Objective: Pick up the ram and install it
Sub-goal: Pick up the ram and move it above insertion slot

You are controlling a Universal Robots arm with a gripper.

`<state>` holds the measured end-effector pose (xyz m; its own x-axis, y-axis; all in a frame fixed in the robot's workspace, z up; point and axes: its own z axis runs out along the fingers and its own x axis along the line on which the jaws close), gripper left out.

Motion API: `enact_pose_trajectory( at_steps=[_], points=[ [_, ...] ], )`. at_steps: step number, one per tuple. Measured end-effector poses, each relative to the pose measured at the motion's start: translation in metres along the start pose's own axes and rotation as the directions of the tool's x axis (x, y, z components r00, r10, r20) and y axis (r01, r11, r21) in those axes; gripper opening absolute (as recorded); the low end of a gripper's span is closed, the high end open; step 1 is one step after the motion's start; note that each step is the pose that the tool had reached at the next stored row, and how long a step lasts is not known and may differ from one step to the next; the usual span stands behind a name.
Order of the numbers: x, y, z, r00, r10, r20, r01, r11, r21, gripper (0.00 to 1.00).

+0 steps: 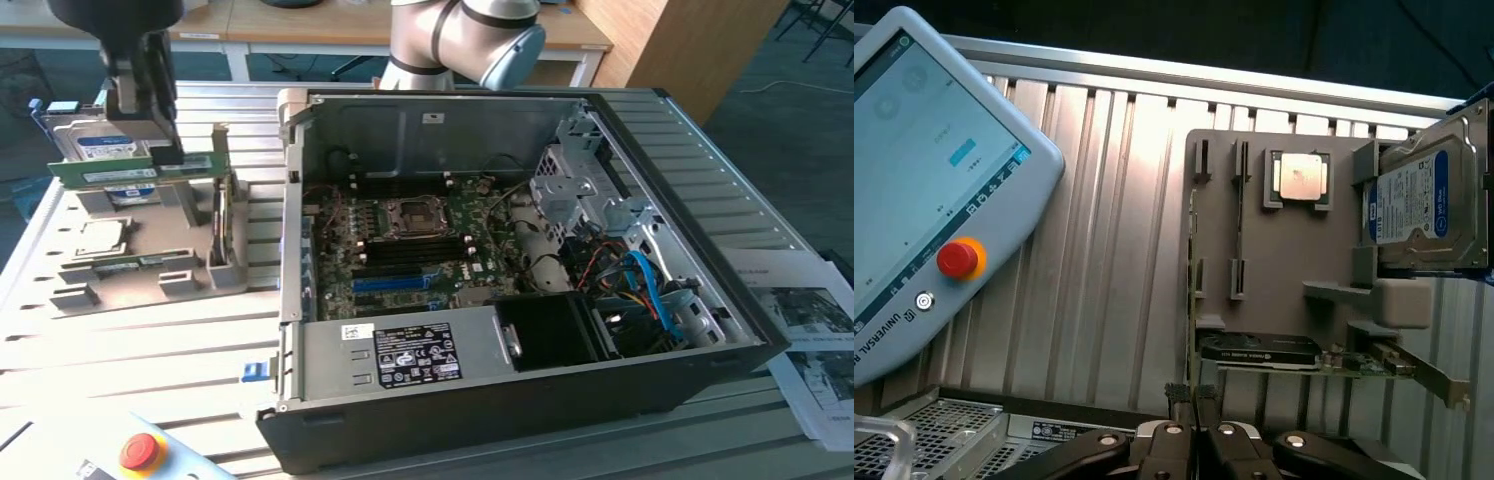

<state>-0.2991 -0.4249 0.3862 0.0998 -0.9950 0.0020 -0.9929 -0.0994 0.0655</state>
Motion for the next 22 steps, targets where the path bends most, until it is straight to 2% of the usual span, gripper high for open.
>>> enact_pose_trajectory(
  at_steps=[22],
  points=[
    [0.007,-0.0699,-0.0045,1.0000,-0.009,-0.0008,0.009,1.0000,-0.0005,0.12]
  ],
)
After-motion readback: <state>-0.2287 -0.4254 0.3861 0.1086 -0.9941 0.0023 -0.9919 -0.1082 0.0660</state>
